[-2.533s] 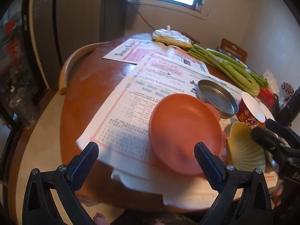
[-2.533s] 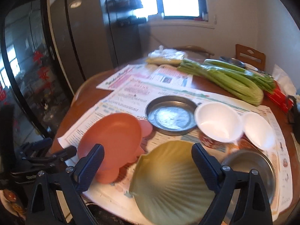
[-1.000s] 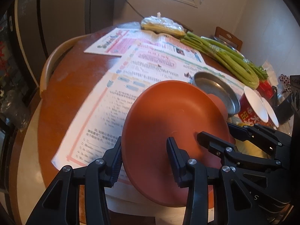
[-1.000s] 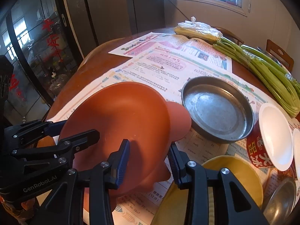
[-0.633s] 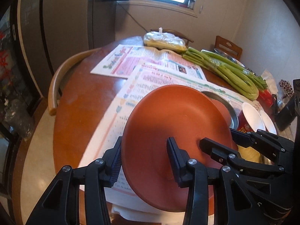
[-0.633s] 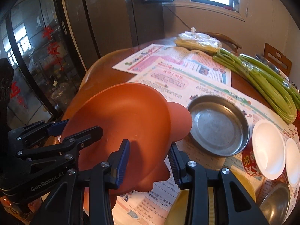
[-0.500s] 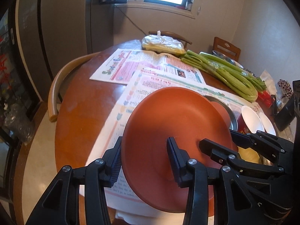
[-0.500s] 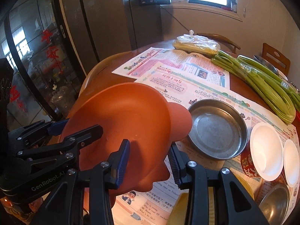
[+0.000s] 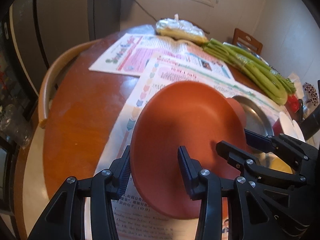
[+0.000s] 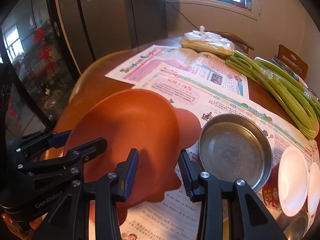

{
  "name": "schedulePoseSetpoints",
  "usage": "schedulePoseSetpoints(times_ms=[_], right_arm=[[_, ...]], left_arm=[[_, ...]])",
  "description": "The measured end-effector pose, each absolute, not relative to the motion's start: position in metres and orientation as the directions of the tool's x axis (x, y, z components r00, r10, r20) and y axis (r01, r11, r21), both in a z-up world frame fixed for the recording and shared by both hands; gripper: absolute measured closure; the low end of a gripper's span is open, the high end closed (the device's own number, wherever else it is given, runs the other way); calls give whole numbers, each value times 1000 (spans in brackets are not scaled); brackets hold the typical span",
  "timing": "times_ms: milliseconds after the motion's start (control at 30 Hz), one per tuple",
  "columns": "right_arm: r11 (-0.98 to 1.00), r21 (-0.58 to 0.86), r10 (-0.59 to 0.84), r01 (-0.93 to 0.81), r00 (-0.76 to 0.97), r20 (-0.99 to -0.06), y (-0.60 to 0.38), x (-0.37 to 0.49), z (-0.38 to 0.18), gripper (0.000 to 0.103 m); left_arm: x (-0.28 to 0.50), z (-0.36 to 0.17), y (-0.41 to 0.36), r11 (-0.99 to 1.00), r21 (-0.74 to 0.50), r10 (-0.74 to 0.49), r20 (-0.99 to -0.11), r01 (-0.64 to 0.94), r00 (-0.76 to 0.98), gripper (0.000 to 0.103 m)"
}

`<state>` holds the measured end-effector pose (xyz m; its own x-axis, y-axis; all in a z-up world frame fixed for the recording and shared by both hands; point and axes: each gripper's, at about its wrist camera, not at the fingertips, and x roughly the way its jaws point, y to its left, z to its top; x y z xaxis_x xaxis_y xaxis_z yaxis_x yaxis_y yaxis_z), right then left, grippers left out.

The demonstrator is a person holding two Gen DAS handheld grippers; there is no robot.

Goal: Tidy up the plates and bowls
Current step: 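Lift the orange plate with the left tool and set it down beside the papers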

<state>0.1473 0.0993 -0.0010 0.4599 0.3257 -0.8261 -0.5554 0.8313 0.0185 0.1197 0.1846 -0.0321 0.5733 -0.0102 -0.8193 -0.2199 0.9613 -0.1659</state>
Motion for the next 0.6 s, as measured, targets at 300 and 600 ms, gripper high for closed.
schedulePoseSetpoints(times_ms=[300,600], right_arm=[[847,12,306,-532,469,-828,98,157,-15,62],[864,76,351,-498,487,-799,76,148,1,61]], left_arm=[[129,-44,186,962,-163,-14,-830,-218,558,57],[109,-27,194,954,-165,19,-798,-250,603,50]])
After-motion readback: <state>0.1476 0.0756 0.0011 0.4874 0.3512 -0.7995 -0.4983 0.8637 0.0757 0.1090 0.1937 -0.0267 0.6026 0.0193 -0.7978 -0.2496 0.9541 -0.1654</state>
